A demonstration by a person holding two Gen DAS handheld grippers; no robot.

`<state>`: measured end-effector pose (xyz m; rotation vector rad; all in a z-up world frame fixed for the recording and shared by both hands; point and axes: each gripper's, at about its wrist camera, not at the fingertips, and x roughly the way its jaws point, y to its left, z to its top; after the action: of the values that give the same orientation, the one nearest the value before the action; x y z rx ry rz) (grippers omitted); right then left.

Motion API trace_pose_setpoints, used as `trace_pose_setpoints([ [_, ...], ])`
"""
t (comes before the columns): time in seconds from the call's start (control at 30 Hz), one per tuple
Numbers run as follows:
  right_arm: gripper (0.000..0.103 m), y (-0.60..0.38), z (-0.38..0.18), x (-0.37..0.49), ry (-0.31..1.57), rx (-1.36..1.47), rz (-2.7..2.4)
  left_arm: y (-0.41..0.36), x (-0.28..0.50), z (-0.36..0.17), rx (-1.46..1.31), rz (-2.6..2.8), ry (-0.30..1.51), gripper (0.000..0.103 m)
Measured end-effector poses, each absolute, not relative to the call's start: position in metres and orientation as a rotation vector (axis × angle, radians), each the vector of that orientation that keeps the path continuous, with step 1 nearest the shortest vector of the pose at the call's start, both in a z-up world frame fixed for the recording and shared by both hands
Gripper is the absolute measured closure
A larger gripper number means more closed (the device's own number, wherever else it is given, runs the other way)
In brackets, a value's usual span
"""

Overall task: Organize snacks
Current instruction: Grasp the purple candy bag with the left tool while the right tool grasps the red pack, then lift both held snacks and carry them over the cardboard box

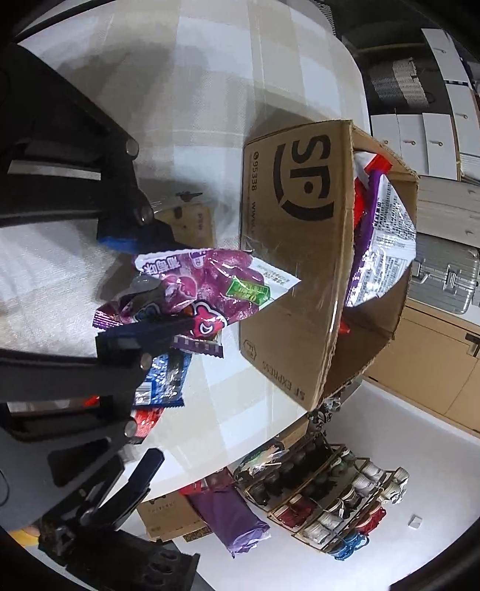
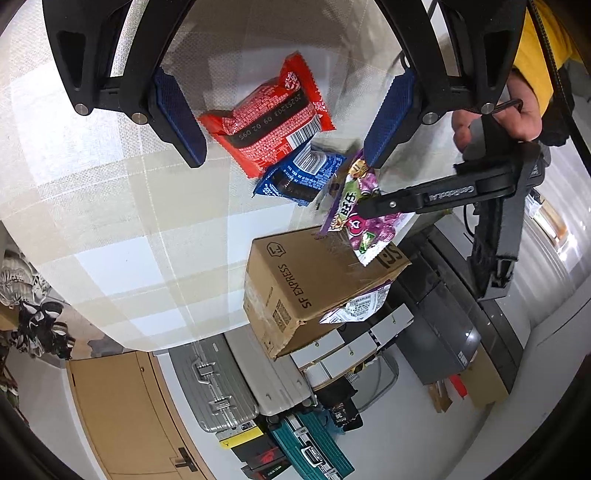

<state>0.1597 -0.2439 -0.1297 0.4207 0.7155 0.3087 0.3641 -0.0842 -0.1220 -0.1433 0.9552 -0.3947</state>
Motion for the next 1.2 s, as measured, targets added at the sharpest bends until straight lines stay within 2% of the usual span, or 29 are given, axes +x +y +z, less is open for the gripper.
trace_pose_setpoints([
  [0.6,0.015,-0.201,-0.145,0.188,0.905,0.114,0.284,-0.007,0.253,-0.056,-0.201,-0.396,0.852,0.077],
  [0.7,0.02,-0.189,-0.148,0.189,0.923,0.003,0.269,0.011,0.226,-0.046,-0.204,-0.393,0.831,0.077],
  [0.8,0.032,-0.184,-0.149,0.183,0.916,-0.072,0.273,0.021,0.204,-0.04,-0.214,-0.382,0.811,0.077],
  [0.87,0.046,-0.187,-0.148,0.178,0.912,-0.067,0.289,0.028,0.19,-0.035,-0.221,-0.379,0.801,0.077],
  [1.2,0.05,-0.204,-0.13,0.148,0.884,0.132,0.343,0.036,0.136,-0.011,-0.227,-0.412,0.763,0.077],
])
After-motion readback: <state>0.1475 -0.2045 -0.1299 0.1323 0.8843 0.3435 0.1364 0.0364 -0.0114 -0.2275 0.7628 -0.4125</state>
